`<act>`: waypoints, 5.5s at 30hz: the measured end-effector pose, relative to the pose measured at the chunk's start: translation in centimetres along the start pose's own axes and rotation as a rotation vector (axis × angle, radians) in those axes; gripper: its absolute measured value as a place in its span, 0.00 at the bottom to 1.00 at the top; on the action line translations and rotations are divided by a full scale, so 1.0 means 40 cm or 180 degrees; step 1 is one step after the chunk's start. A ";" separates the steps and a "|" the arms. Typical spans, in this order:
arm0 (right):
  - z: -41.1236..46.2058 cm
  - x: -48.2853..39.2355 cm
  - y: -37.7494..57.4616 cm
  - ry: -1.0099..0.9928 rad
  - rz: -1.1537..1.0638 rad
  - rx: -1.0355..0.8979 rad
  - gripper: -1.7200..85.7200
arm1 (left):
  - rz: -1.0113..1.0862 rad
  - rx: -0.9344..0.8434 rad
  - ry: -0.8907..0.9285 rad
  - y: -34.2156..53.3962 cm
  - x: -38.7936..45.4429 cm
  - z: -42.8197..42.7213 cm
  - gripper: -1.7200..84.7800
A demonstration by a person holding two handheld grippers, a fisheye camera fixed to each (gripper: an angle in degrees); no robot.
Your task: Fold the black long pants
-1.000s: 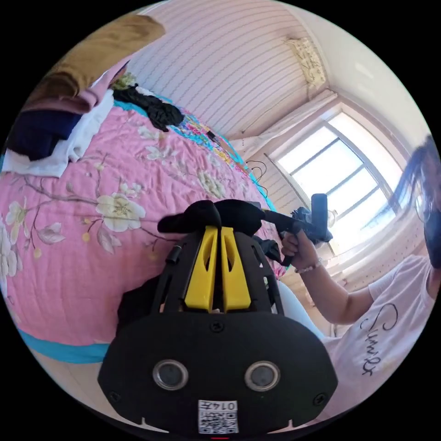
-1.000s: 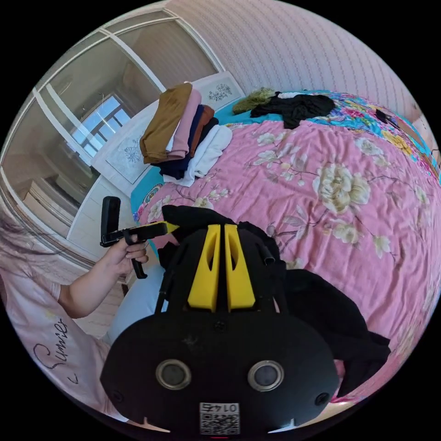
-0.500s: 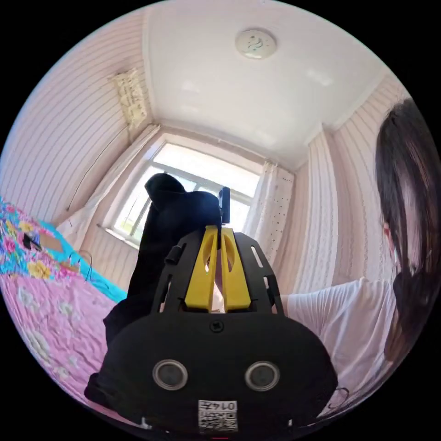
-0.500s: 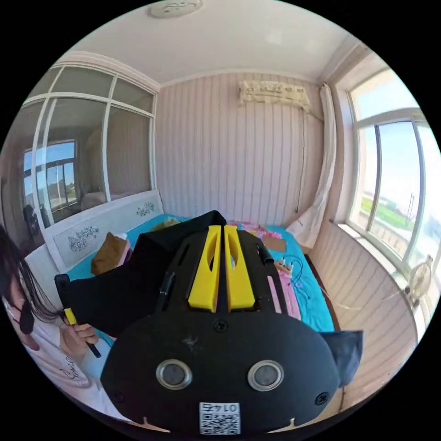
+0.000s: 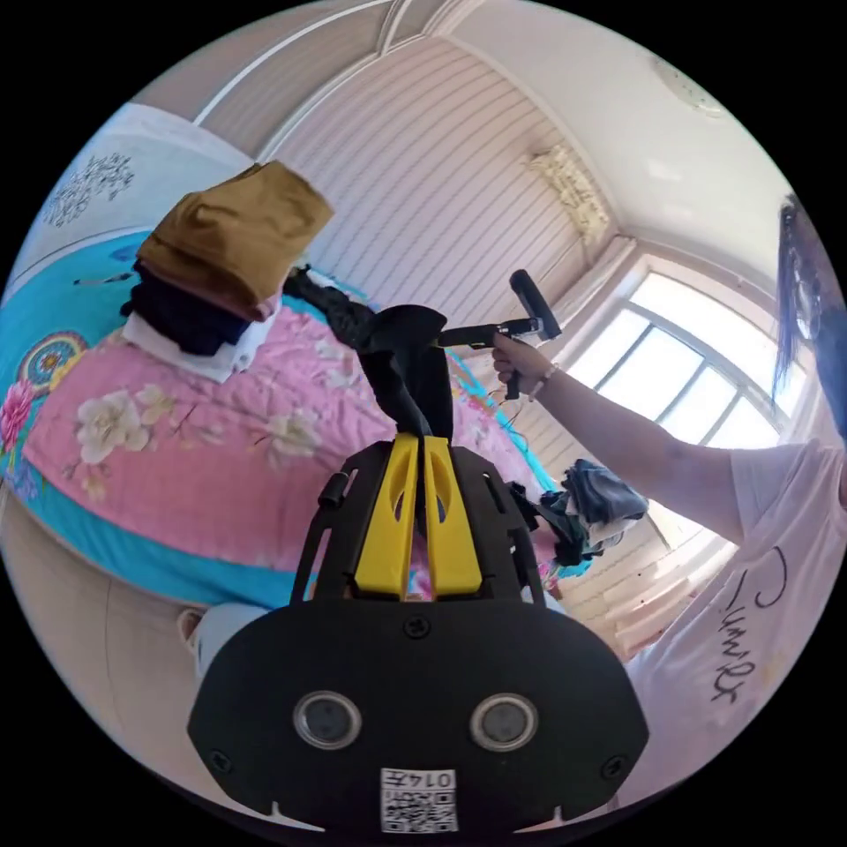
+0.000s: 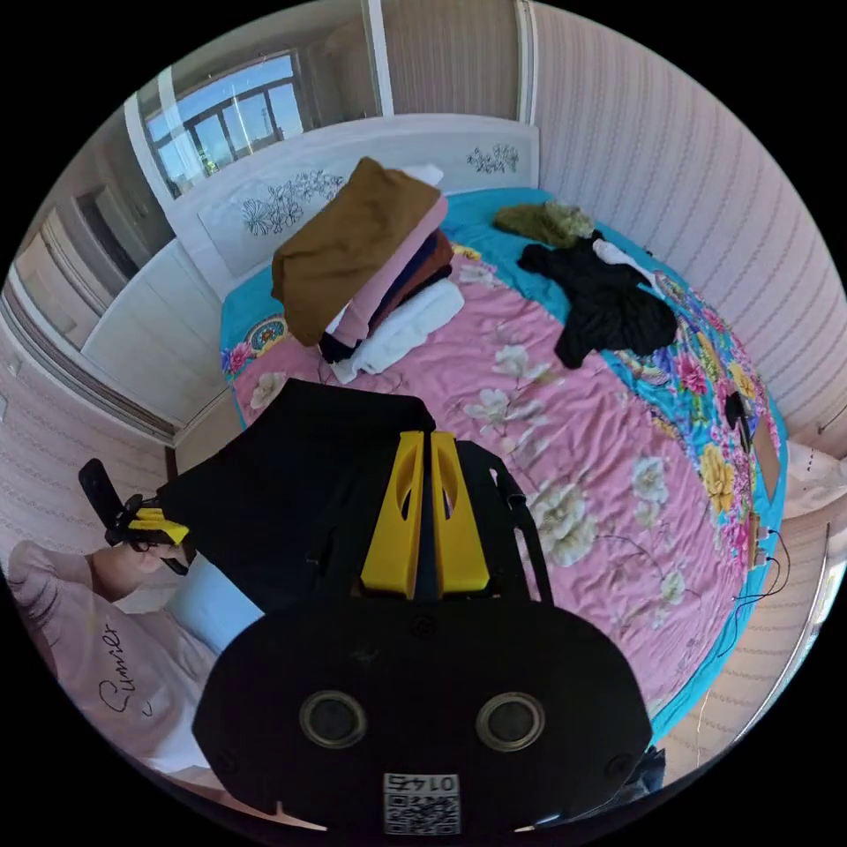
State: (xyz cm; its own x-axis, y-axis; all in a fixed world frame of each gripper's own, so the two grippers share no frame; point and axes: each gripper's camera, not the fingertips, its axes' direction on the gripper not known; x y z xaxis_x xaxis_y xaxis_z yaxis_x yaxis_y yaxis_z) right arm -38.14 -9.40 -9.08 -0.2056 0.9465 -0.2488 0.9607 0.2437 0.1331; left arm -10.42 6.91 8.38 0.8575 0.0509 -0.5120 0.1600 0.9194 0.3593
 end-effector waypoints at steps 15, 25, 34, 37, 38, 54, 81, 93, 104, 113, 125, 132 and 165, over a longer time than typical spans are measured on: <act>0.449 -0.202 -0.312 -0.1170 -0.0397 -0.0266 0.04 | -0.0537 0.0238 -0.2085 0.005 -0.377 -0.112 0.01; 0.428 -0.031 0.215 -0.0747 0.0055 -0.0045 0.08 | -0.0040 -0.0103 -0.2091 0.062 -0.325 -0.053 0.02; 0.256 0.121 1.077 0.0405 0.2241 0.0135 0.09 | 0.1665 -0.1062 -0.0703 0.102 0.026 0.443 0.10; 0.273 0.124 1.245 0.0426 0.2610 0.0019 0.12 | 0.1928 -0.1349 -0.0355 0.125 0.117 0.608 0.11; 0.275 0.123 1.300 0.0450 0.2709 0.0031 0.12 | 0.1998 -0.1418 -0.0329 0.132 0.134 0.638 0.11; 0.357 0.208 1.821 0.0006 0.3393 0.0556 0.04 | 0.2438 -0.1905 -0.0590 0.212 0.265 0.906 0.01; 0.570 0.506 1.867 -0.0612 0.2762 0.0830 0.04 | 0.2238 -0.2373 -0.0537 0.363 0.259 1.093 0.08; 0.261 0.594 2.105 -0.0624 0.2637 0.0263 0.03 | 0.2239 -0.2318 0.0082 0.307 0.312 1.081 0.04; 0.503 0.734 2.118 -0.0180 0.2936 -0.0329 0.03 | 0.2441 -0.2414 -0.0101 0.275 0.317 1.118 0.10; 0.501 0.660 2.269 0.0180 0.3191 0.0176 0.10 | 0.2942 -0.2681 -0.0259 0.351 0.318 1.056 0.12; 0.665 0.450 2.625 -0.1234 0.3811 0.1317 0.02 | 0.2818 -0.2498 -0.0350 0.350 0.272 1.019 0.01; 0.444 0.386 2.697 -0.0639 0.3477 0.1856 0.03 | 0.2798 -0.2259 -0.0246 0.305 0.279 0.932 0.01; 0.565 0.645 2.456 -0.0426 0.3565 0.1354 0.04 | 0.2480 -0.2200 -0.0469 0.184 0.186 1.156 0.01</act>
State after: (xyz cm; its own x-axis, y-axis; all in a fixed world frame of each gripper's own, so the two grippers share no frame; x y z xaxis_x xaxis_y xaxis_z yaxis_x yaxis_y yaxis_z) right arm 55.14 34.16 -24.12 0.7783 0.5526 -0.2982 0.5835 -0.8119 0.0181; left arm 19.74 -3.99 43.30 0.6617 0.7185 -0.2141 -0.7354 0.6776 0.0013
